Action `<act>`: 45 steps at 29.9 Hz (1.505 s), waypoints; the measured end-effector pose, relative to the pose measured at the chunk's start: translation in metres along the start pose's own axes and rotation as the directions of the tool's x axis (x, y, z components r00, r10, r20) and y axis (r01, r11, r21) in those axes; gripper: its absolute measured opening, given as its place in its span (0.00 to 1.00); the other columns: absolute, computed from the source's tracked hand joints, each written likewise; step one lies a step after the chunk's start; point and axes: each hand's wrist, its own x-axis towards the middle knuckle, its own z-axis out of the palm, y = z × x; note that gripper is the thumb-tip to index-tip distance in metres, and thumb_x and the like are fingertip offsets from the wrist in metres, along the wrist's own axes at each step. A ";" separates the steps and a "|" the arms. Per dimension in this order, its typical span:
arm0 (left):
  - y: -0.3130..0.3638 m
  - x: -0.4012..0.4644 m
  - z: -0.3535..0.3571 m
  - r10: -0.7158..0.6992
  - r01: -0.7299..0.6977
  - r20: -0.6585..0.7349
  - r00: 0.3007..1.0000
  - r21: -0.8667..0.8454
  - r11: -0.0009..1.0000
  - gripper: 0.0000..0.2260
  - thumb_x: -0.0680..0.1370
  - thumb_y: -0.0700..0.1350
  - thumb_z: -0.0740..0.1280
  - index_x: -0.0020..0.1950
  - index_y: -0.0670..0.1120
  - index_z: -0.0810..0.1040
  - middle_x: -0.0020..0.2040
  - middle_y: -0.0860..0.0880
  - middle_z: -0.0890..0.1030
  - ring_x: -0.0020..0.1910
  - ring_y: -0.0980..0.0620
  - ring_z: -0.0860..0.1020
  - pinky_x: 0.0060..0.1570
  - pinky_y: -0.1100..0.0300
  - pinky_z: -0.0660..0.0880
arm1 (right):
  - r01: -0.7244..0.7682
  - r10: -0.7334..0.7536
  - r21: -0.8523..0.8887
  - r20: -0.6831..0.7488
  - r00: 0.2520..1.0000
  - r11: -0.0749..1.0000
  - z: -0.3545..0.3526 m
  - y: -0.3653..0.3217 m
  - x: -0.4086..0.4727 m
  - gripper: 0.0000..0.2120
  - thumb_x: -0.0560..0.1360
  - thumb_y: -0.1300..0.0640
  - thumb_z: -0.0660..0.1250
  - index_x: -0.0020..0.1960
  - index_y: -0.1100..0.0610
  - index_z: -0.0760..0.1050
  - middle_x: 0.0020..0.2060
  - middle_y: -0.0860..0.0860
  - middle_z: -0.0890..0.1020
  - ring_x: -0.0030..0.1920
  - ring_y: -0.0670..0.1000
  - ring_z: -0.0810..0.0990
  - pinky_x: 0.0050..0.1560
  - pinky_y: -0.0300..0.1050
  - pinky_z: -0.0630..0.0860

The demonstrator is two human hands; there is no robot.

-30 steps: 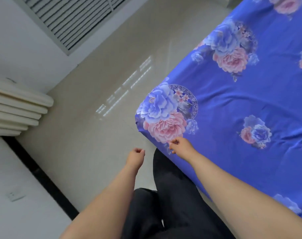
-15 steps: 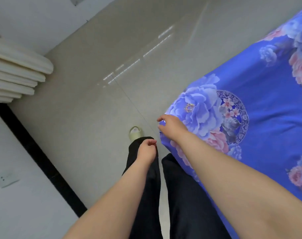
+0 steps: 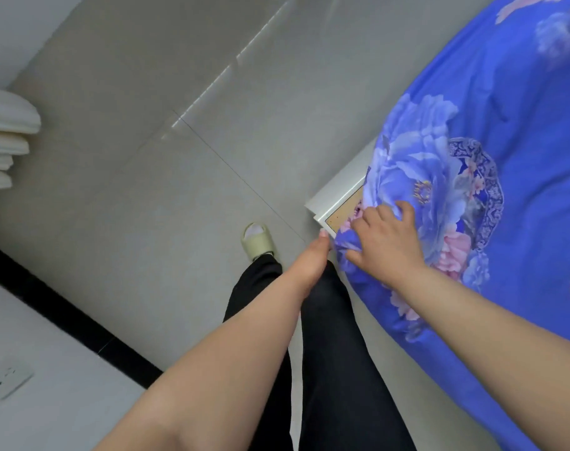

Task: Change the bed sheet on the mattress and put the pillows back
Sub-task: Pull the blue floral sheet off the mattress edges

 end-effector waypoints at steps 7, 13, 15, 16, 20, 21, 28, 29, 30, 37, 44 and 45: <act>0.028 0.026 0.043 -0.096 0.131 0.178 0.979 -0.194 0.972 0.31 0.71 0.73 0.56 0.59 0.53 0.78 0.52 0.54 0.82 0.51 0.55 0.79 0.49 0.62 0.74 | 0.056 0.065 0.318 -0.359 0.931 0.946 -0.004 0.057 -0.061 0.11 0.66 0.50 0.63 0.47 0.53 0.75 0.39 0.54 0.77 0.45 0.55 0.72 0.64 0.60 0.64; 0.029 0.031 0.025 -0.128 0.088 -0.119 0.985 -0.296 0.951 0.14 0.76 0.52 0.68 0.54 0.43 0.79 0.49 0.47 0.83 0.53 0.45 0.81 0.47 0.58 0.75 | 0.013 0.104 0.412 -0.259 0.960 0.911 0.007 0.053 -0.071 0.20 0.68 0.49 0.64 0.59 0.51 0.72 0.55 0.53 0.72 0.58 0.57 0.73 0.70 0.62 0.59; 0.021 0.017 0.011 -0.071 -0.076 -0.591 0.803 -0.220 0.973 0.15 0.81 0.48 0.61 0.58 0.36 0.74 0.51 0.44 0.79 0.55 0.43 0.78 0.46 0.61 0.69 | -0.007 0.083 0.435 -0.156 0.984 0.901 0.012 0.033 -0.067 0.28 0.71 0.44 0.62 0.69 0.52 0.65 0.68 0.54 0.67 0.70 0.58 0.65 0.72 0.60 0.57; 0.019 0.003 0.004 -0.035 -0.164 -0.765 0.643 -0.183 0.969 0.15 0.82 0.46 0.56 0.59 0.34 0.72 0.51 0.42 0.77 0.53 0.42 0.76 0.45 0.62 0.65 | -0.037 0.081 0.476 -0.072 0.994 0.879 0.012 0.021 -0.064 0.33 0.72 0.41 0.62 0.72 0.53 0.61 0.72 0.54 0.63 0.73 0.57 0.60 0.73 0.58 0.57; 0.021 -0.055 0.016 0.274 -0.416 -0.814 0.512 0.044 0.909 0.12 0.83 0.44 0.53 0.42 0.42 0.67 0.36 0.51 0.68 0.35 0.53 0.67 0.39 0.62 0.62 | -0.246 -0.112 0.664 0.448 0.887 0.706 0.001 -0.023 -0.053 0.53 0.62 0.26 0.61 0.77 0.52 0.47 0.76 0.48 0.56 0.76 0.50 0.55 0.75 0.53 0.53; 0.025 -0.064 0.027 0.393 -0.472 -0.733 0.555 0.111 0.875 0.12 0.83 0.45 0.55 0.39 0.46 0.66 0.34 0.52 0.67 0.33 0.57 0.66 0.38 0.61 0.63 | -0.288 -0.159 0.732 0.474 0.866 0.618 -0.006 -0.032 -0.052 0.51 0.62 0.28 0.63 0.76 0.52 0.53 0.72 0.47 0.64 0.72 0.51 0.62 0.73 0.53 0.58; 0.098 -0.080 0.096 0.416 -0.410 -0.120 0.901 0.075 0.909 0.15 0.72 0.41 0.64 0.58 0.49 0.71 0.41 0.46 0.79 0.40 0.49 0.77 0.46 0.51 0.75 | -0.693 0.285 0.519 0.855 0.434 -0.501 -0.029 0.028 -0.075 0.14 0.80 0.58 0.59 0.63 0.64 0.70 0.58 0.63 0.75 0.60 0.64 0.73 0.54 0.47 0.69; 0.108 -0.083 0.101 0.370 -0.363 -0.093 0.925 0.082 0.928 0.22 0.71 0.38 0.63 0.64 0.49 0.68 0.43 0.46 0.80 0.42 0.48 0.78 0.48 0.50 0.77 | -0.686 0.333 0.510 0.860 0.387 -0.519 -0.031 0.044 -0.084 0.16 0.80 0.55 0.59 0.63 0.63 0.71 0.59 0.65 0.75 0.57 0.63 0.75 0.54 0.48 0.70; 0.117 -0.087 0.106 0.334 -0.327 -0.080 0.939 0.092 0.941 0.25 0.71 0.36 0.61 0.67 0.50 0.66 0.46 0.47 0.80 0.43 0.48 0.79 0.46 0.51 0.79 | -0.687 0.424 0.572 0.812 0.401 -0.447 -0.035 0.061 -0.095 0.16 0.78 0.55 0.59 0.62 0.62 0.73 0.57 0.63 0.76 0.53 0.60 0.76 0.49 0.47 0.71; 0.184 -0.140 0.165 0.161 -0.183 0.090 0.983 0.339 0.923 0.13 0.75 0.34 0.59 0.39 0.50 0.75 0.32 0.53 0.77 0.35 0.55 0.75 0.44 0.61 0.72 | -0.927 0.558 0.355 0.747 0.361 0.124 -0.085 0.153 -0.166 0.16 0.79 0.56 0.52 0.62 0.50 0.72 0.62 0.55 0.71 0.62 0.59 0.72 0.59 0.51 0.69; 0.241 -0.173 0.216 0.112 -0.239 0.290 0.950 0.450 0.860 0.05 0.77 0.41 0.66 0.47 0.51 0.78 0.46 0.54 0.81 0.46 0.54 0.78 0.47 0.60 0.72 | -0.033 0.871 0.941 0.300 -0.389 -0.338 -0.181 0.295 -0.254 0.16 0.68 0.54 0.54 0.48 0.58 0.76 0.46 0.61 0.81 0.48 0.49 0.82 0.49 0.48 0.78; 0.248 -0.175 0.217 0.117 -0.246 0.289 0.950 0.464 0.851 0.05 0.77 0.41 0.66 0.47 0.51 0.77 0.46 0.53 0.81 0.45 0.53 0.78 0.45 0.61 0.72 | 0.020 0.837 0.978 0.188 -0.513 -0.207 -0.190 0.316 -0.265 0.13 0.68 0.56 0.57 0.49 0.55 0.76 0.47 0.58 0.81 0.49 0.47 0.81 0.53 0.48 0.77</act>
